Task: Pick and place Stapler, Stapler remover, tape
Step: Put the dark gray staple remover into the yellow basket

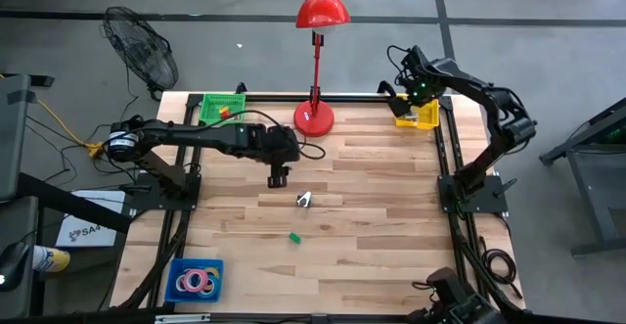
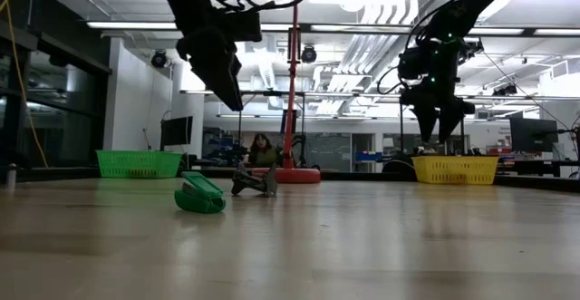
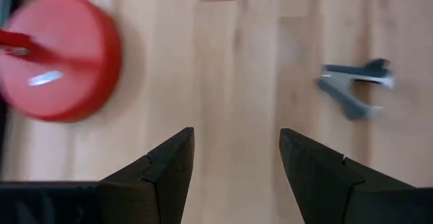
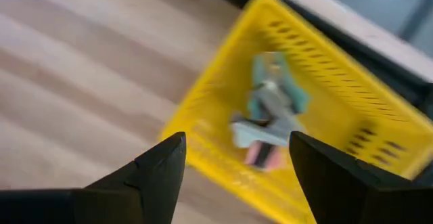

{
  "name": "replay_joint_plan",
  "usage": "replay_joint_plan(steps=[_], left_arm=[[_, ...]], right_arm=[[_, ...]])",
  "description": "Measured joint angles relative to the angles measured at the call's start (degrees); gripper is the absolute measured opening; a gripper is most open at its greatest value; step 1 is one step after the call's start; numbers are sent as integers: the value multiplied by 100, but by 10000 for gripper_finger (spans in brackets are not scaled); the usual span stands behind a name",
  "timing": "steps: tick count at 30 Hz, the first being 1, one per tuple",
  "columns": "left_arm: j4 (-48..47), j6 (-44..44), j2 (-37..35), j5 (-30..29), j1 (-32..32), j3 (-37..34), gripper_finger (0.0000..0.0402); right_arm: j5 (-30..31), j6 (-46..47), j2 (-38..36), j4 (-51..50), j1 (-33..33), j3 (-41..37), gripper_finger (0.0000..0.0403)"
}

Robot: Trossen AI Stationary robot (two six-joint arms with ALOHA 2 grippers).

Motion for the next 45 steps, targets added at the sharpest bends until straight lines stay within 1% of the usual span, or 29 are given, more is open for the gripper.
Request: replay_joint_plan(steps=[2,4,8,11,15,20,23,26,32,34,38,41,44,45], left_arm=[[-19,-117,7,222,0,0,213],[-21,-584,7,348,-2,0,213],[-9,-2313,7,491,-2,0,213],[-7,-3222,9,512,-2,0,213],[35,-4041,63,721,-2,0,214],[250,-4881,151,1273,-8,3,214],[385,-5148,253,1453,-89,-15,214],[725,-5399,416,1556,-199,15,214],[734,-5732,778,1781,-281,5,214],[610,-5749,938,1869,-306,111,214],[233,-5606,1308,1878,-304,604,214],[-482,-5406,1638,1752,-304,1156,214],[-1410,-5296,1961,1656,-304,1674,214],[-1567,-5249,2076,1669,-304,1823,214]], right_arm=[[-266,2,-55,-16,55,0,255],[-322,0,-112,-37,159,0,255],[-339,-28,-147,-67,448,2,255],[-329,-88,-151,-66,680,2,255],[-270,-124,-151,-64,971,2,255],[-259,-153,-151,-75,1206,2,255],[-257,-174,-151,-138,1315,2,255],[-257,-268,-151,-192,1403,2,255],[-248,-319,-179,-254,1557,2,255],[-245,-319,-195,-252,1609,2,255],[-236,-339,-197,-254,1697,2,255],[-233,-380,-199,-256,1763,2,255],[-234,-382,-199,-256,1815,2,255],[-238,-382,-199,-252,1831,2,255]])
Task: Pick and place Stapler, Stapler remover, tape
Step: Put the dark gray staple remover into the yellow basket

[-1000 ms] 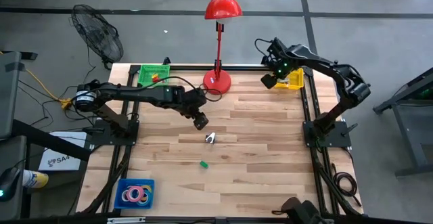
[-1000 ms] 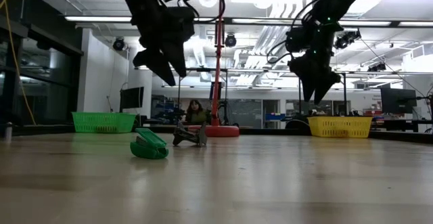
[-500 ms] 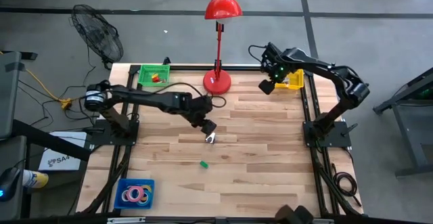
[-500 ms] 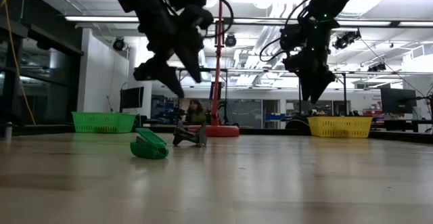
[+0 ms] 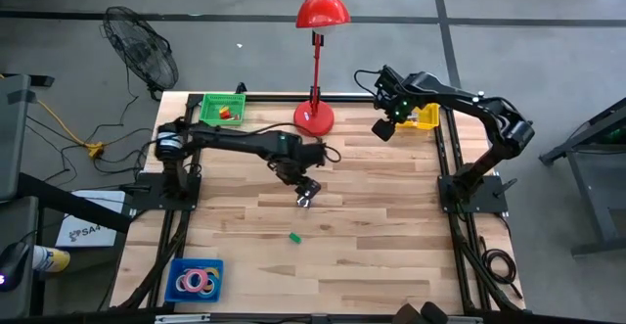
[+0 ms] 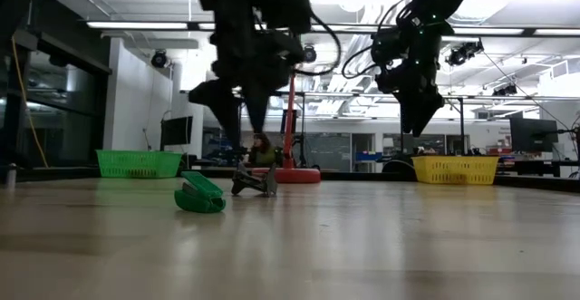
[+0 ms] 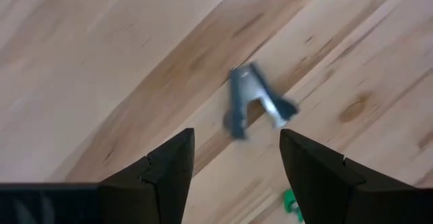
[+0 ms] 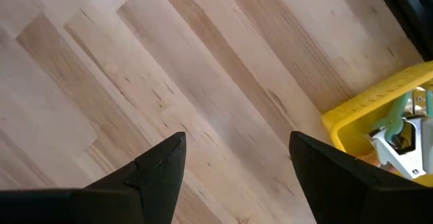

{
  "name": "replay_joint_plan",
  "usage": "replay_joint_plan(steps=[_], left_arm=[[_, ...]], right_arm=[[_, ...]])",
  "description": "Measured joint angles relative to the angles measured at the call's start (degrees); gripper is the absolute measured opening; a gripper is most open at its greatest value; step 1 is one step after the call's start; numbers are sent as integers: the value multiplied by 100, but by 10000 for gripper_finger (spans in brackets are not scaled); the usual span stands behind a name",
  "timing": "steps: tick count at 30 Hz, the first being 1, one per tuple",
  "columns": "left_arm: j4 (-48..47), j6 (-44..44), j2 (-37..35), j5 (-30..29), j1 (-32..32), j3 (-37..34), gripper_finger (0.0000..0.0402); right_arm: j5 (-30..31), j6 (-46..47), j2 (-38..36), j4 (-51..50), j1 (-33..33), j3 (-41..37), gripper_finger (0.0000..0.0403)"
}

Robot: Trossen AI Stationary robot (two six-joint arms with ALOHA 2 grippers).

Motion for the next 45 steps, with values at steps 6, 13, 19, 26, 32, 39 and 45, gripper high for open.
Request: replay_joint_plan(steps=[6,13,19,26,32,39,45], left_arm=[[-45,78,473,232,0,503,214],[-94,47,782,213,4,733,214],[-75,14,1027,361,2,732,214],[-83,12,1094,328,2,730,214],[-35,-13,1094,383,2,730,214],[26,-141,1094,341,2,730,214],[26,-205,1094,228,2,730,214]], right_arm=[[2,-11,-1,3,53,0,255],[14,-42,-2,12,52,0,255],[9,-88,-2,17,52,0,255],[7,-141,-2,15,52,0,255],[5,-149,-2,22,52,0,255],[5,-149,-2,46,52,0,255],[5,-193,-2,46,52,0,255]])
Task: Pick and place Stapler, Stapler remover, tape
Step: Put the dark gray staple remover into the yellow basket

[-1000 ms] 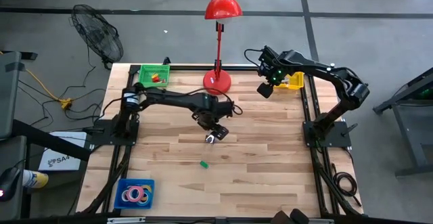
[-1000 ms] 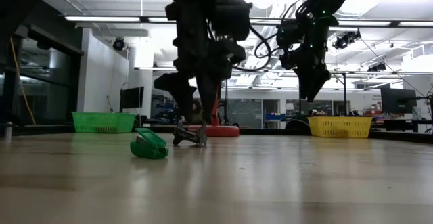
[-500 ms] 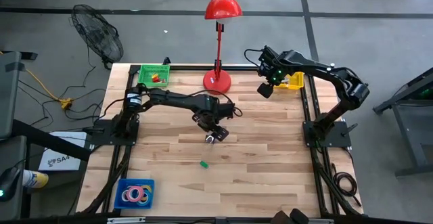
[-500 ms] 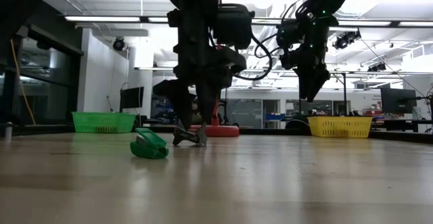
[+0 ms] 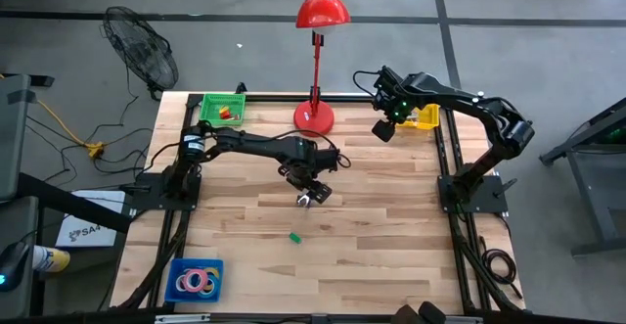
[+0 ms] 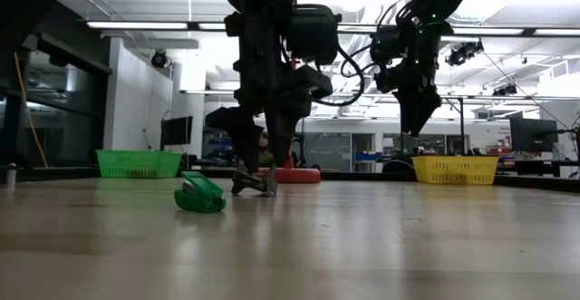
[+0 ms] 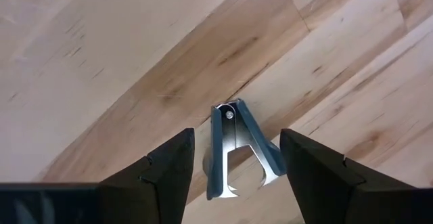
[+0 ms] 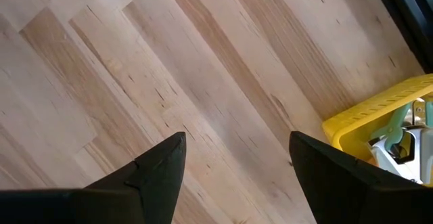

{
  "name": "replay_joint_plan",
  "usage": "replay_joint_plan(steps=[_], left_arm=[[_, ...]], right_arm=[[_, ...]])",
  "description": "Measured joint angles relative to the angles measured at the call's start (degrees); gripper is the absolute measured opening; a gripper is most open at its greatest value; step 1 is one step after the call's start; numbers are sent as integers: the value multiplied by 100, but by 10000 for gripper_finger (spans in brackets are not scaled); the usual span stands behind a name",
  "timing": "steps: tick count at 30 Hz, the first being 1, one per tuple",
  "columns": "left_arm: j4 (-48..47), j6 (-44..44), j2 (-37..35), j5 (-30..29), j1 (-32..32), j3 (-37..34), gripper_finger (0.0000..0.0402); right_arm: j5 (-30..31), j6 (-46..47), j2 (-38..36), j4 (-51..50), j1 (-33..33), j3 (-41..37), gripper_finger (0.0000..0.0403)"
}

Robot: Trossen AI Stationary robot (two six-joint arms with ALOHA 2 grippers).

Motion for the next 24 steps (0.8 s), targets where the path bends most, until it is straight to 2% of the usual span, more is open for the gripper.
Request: replay_joint_plan(steps=[9,24], left_arm=[[0,-84,0,-29,0,0,214],[78,3,383,143,-37,6,214]], right_arm=[[-2,-49,0,0,0,0,255],[-11,-183,0,-37,-1,0,255]])
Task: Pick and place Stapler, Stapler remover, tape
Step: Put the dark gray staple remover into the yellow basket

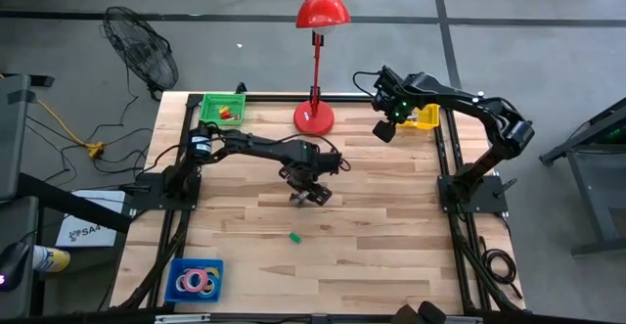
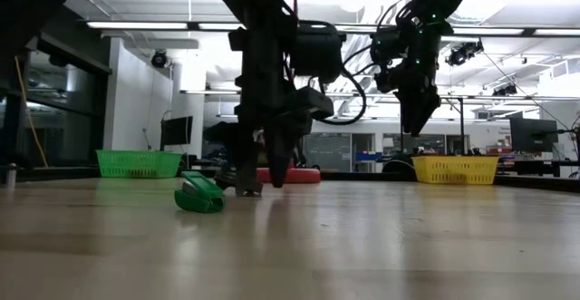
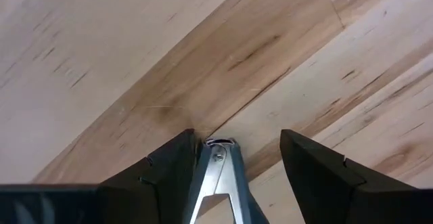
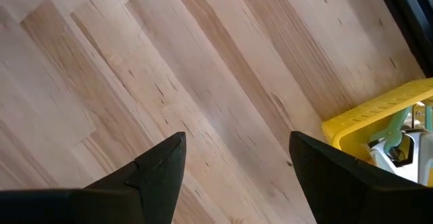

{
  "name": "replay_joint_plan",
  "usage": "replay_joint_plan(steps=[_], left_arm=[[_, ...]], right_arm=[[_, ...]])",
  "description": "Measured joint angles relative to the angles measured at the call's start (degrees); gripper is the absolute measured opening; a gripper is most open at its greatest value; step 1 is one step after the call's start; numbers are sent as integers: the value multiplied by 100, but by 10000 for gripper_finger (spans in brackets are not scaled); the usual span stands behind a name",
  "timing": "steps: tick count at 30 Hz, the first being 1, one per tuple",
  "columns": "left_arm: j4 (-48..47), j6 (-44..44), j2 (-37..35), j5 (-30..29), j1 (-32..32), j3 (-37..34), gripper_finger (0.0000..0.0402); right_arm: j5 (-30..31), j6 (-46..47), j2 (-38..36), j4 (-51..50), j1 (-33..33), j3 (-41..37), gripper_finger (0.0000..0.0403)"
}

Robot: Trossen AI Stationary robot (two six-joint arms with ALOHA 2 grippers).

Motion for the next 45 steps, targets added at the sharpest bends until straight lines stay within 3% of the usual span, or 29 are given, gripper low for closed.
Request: replay_joint_plan(steps=[30,45], left_arm=[[-1430,706,46,-192,-461,-31,210],[-1609,1071,44,-120,-542,-21,87]], right_arm=[[11,-75,0,42,0,0,255],[11,-57,0,39,0,0,255]])
